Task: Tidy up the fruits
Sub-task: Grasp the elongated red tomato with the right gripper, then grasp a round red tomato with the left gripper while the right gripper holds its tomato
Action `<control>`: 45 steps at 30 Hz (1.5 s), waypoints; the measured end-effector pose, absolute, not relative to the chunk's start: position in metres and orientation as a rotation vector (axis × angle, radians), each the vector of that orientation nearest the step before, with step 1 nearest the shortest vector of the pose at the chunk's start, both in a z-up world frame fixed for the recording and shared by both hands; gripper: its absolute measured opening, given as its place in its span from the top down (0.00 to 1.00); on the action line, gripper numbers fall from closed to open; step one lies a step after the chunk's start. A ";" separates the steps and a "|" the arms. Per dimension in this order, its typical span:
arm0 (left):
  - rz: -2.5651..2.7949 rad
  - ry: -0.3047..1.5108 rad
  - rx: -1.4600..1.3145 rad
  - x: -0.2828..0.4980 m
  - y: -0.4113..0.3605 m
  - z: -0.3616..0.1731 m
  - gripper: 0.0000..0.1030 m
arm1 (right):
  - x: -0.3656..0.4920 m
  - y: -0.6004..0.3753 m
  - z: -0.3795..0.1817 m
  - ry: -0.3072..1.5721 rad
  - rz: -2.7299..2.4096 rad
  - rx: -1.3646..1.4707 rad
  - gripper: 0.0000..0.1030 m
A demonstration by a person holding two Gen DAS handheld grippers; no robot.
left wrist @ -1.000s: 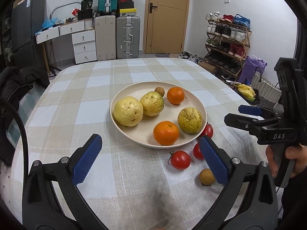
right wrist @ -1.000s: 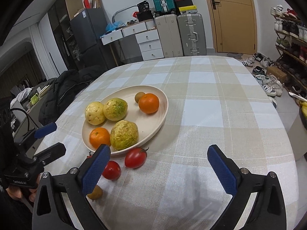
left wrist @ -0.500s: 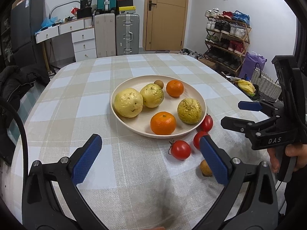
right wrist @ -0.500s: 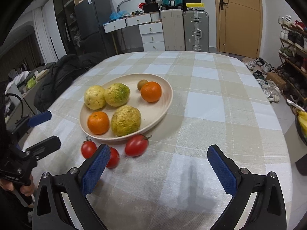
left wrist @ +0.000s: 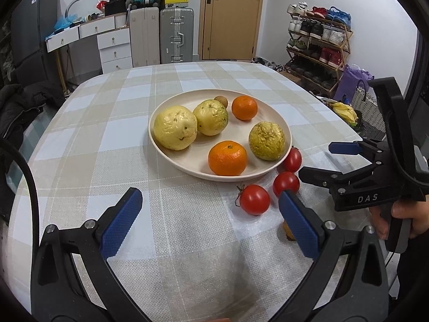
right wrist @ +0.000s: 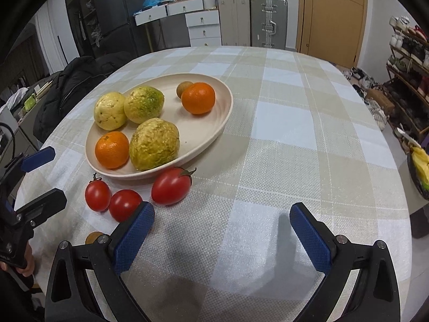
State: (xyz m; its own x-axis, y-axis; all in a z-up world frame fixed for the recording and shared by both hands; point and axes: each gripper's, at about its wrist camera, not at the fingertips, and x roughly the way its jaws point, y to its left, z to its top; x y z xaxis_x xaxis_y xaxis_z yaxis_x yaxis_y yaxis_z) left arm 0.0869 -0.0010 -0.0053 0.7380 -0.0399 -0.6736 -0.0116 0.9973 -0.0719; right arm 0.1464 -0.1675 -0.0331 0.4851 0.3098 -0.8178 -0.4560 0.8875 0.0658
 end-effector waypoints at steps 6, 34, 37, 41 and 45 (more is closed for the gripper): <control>-0.027 0.753 -0.076 0.089 -0.001 -0.010 0.02 | 0.151 -0.156 -0.039 1.005 0.451 -0.227 0.00; -0.032 0.771 -0.079 0.095 0.001 -0.015 0.02 | 0.156 -0.142 -0.034 0.946 0.504 -0.246 0.33; -0.033 0.772 -0.075 0.095 0.000 -0.016 0.02 | 0.154 -0.139 -0.033 0.939 0.526 -0.249 0.42; -0.036 0.774 -0.074 0.095 -0.001 -0.016 0.02 | 0.147 -0.135 -0.032 0.929 0.560 -0.263 0.56; -0.036 0.783 -0.072 0.096 -0.002 -0.018 0.02 | 0.142 -0.135 -0.032 0.919 0.567 -0.269 0.57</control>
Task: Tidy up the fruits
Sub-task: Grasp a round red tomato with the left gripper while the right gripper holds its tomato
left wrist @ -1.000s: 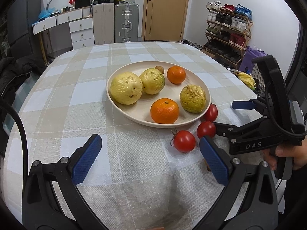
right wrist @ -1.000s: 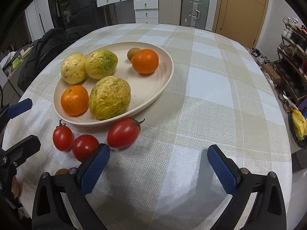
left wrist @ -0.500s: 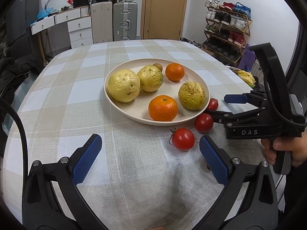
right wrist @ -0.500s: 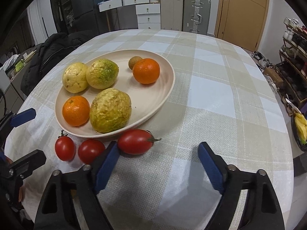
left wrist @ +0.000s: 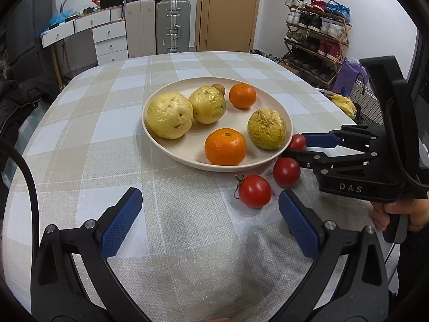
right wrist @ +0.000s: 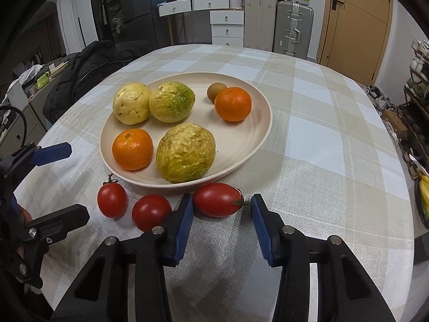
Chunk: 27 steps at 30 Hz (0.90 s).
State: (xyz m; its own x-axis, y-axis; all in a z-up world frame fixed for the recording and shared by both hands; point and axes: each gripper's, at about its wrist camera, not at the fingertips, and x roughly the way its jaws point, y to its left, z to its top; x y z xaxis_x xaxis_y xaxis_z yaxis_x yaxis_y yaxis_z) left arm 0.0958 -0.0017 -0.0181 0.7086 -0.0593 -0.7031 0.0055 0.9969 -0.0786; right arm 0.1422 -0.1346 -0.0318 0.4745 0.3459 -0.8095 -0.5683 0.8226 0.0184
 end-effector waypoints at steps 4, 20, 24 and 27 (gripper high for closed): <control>-0.036 0.784 -0.068 0.096 -0.002 -0.018 0.02 | 0.138 -0.138 -0.029 0.912 0.574 -0.250 0.58; -0.081 0.910 -0.031 0.119 -0.014 -0.035 0.03 | 0.126 -0.142 -0.008 0.861 0.590 -0.232 0.58; -0.090 0.929 -0.033 0.124 -0.016 -0.038 0.15 | 0.124 -0.143 -0.007 0.857 0.592 -0.242 0.58; -0.096 0.923 -0.032 0.124 -0.018 -0.038 0.23 | 0.126 -0.144 -0.006 0.855 0.594 -0.236 0.58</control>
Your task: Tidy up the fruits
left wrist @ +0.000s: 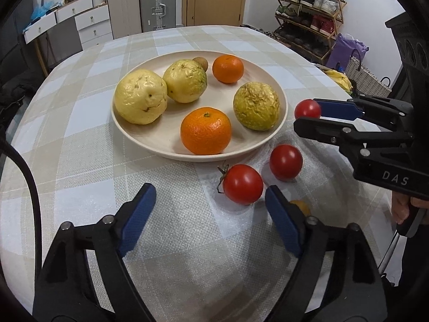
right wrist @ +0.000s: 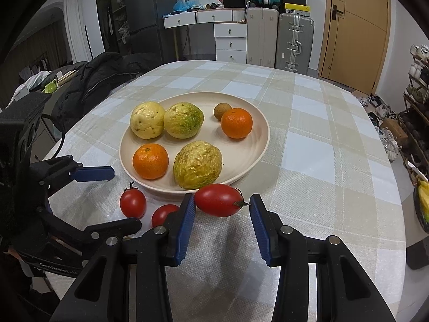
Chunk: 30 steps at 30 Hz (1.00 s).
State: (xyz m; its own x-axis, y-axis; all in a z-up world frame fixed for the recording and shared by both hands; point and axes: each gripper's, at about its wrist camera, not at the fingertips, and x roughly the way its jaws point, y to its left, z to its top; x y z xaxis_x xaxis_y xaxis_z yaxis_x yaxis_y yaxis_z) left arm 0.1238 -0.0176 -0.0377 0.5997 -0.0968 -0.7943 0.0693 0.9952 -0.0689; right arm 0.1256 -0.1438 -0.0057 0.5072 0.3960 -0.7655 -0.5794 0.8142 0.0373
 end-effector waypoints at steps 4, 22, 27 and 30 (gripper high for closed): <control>-0.126 0.915 -0.017 0.123 -0.022 -0.036 0.37 | 0.127 -0.145 -0.005 0.852 0.594 -0.233 0.58; -0.193 0.874 -0.038 0.118 -0.026 -0.028 0.73 | 0.128 -0.146 -0.005 0.852 0.593 -0.233 0.58; -0.200 0.873 -0.048 0.112 -0.025 -0.026 0.73 | 0.128 -0.147 -0.005 0.848 0.592 -0.233 0.58; -0.204 0.865 -0.049 0.109 -0.025 -0.023 0.73 | 0.128 -0.149 -0.003 0.840 0.595 -0.232 0.58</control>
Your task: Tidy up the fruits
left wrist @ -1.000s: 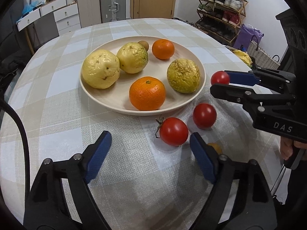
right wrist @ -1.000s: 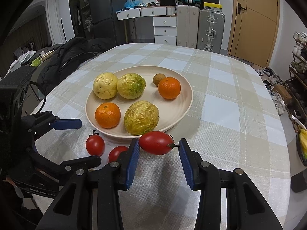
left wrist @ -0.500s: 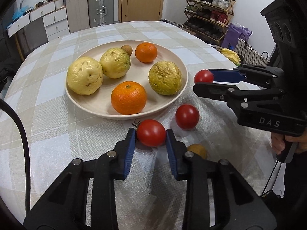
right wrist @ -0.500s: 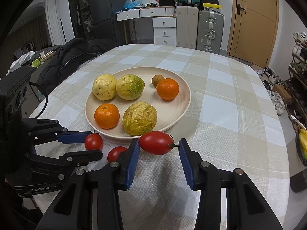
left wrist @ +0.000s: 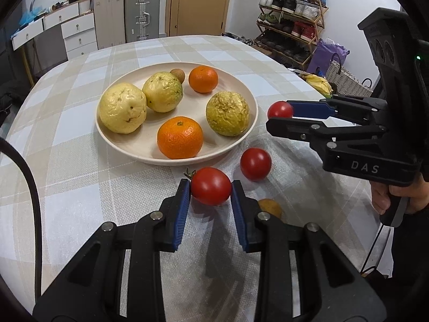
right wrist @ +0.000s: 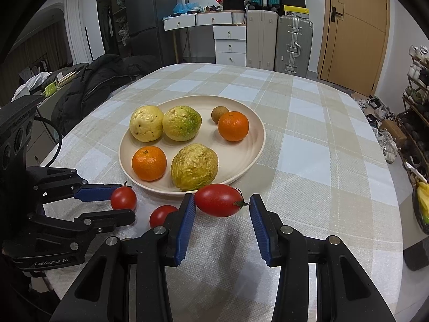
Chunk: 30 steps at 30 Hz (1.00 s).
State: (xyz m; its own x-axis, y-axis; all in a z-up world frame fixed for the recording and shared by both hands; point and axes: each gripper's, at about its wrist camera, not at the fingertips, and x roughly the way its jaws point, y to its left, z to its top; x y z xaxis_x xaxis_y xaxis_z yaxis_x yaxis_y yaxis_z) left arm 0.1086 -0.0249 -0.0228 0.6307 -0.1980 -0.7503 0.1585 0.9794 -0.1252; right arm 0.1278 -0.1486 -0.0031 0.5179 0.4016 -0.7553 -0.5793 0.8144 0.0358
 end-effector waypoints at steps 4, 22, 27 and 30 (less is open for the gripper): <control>-0.209 0.837 -0.056 0.102 -0.023 -0.013 0.73 | 0.128 -0.151 0.000 0.829 0.598 -0.222 0.58; -0.129 0.673 -0.066 0.085 -0.008 0.026 0.73 | 0.127 -0.156 0.009 0.776 0.617 -0.184 0.58; -0.123 0.658 -0.065 0.086 -0.008 0.028 0.73 | 0.126 -0.157 0.011 0.759 0.616 -0.169 0.58; -0.119 0.658 -0.065 0.088 -0.008 0.027 0.73 | 0.126 -0.157 0.011 0.752 0.620 -0.160 0.58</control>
State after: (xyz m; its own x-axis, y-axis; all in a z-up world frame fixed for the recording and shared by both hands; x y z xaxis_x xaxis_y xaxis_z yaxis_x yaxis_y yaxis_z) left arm 0.0885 -0.0078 0.0270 0.7845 -0.1308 -0.6062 0.0895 0.9911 -0.0981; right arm 0.1256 -0.1575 0.0109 0.5623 0.4681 -0.6817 -0.5793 0.8113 0.0792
